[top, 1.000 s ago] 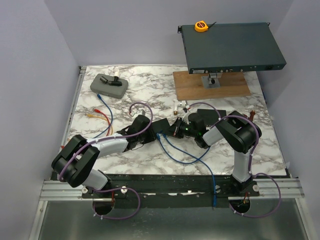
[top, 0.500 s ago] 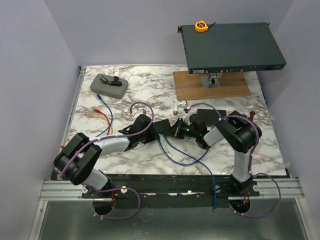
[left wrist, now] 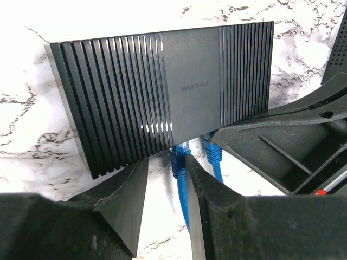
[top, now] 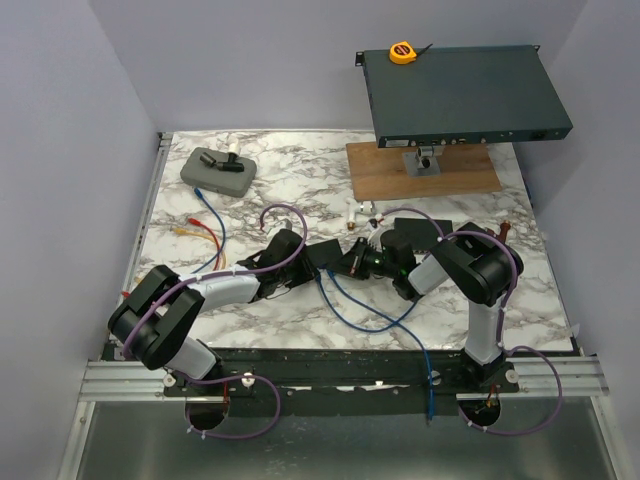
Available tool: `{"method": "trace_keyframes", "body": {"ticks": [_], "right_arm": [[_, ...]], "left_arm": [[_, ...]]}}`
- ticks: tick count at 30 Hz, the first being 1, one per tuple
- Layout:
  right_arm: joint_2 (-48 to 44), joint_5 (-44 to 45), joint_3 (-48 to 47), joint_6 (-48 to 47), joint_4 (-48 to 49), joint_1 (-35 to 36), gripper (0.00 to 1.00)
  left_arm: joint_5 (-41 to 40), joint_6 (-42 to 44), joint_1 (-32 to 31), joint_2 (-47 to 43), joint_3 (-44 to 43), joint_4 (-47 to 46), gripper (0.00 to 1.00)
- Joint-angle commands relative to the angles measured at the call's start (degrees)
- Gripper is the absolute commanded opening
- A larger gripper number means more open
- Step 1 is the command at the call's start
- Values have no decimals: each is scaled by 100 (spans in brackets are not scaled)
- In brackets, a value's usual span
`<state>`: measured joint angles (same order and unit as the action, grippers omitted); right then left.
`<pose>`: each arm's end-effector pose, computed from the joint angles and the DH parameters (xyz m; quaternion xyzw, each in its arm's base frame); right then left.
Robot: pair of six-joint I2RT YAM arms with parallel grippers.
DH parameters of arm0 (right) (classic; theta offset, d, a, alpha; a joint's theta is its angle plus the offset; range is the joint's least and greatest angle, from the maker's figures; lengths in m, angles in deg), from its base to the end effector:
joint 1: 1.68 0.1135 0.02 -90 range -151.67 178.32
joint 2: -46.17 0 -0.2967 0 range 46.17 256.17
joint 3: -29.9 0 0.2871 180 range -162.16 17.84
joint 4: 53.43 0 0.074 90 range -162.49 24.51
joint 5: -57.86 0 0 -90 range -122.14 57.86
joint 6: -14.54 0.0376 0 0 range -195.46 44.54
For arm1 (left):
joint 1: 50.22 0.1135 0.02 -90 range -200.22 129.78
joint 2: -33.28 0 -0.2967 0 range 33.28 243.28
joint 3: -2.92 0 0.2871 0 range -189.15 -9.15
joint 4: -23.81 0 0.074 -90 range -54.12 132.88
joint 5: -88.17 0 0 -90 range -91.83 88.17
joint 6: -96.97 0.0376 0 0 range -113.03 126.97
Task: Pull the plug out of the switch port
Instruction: Pull the connector from the switch port.
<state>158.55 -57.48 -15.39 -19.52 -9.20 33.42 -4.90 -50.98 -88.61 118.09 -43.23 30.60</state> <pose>0.2724 0.2111 0.0815 0.0277 0.8215 0.5130 0.2476 0.2329 -0.1820 0.1501 -0.1671 0.9099 -0.2658 0.2712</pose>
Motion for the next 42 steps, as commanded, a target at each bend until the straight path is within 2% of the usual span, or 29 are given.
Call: {"method": "trace_keyframes", "body": {"ticks": [1, 30, 35, 37, 42], "right_arm": [[179, -531, 240, -62, -119, 15, 1], [129, -622, 452, -108, -74, 15, 1], [-161, -340, 395, -284, -613, 15, 1], [-434, -146, 377, -447, -962, 15, 6], [-1159, 381, 232, -853, -2051, 15, 38]], "left_arm": [[-173, -30, 12, 136, 20, 43, 34], [-258, -191, 49, 158, 155, -8, 33], [-180, -205, 47, 57, 199, -90, 33], [-34, -212, 49, -40, 275, -277, 34], [103, -209, 51, -263, 263, -360, 37]]}}
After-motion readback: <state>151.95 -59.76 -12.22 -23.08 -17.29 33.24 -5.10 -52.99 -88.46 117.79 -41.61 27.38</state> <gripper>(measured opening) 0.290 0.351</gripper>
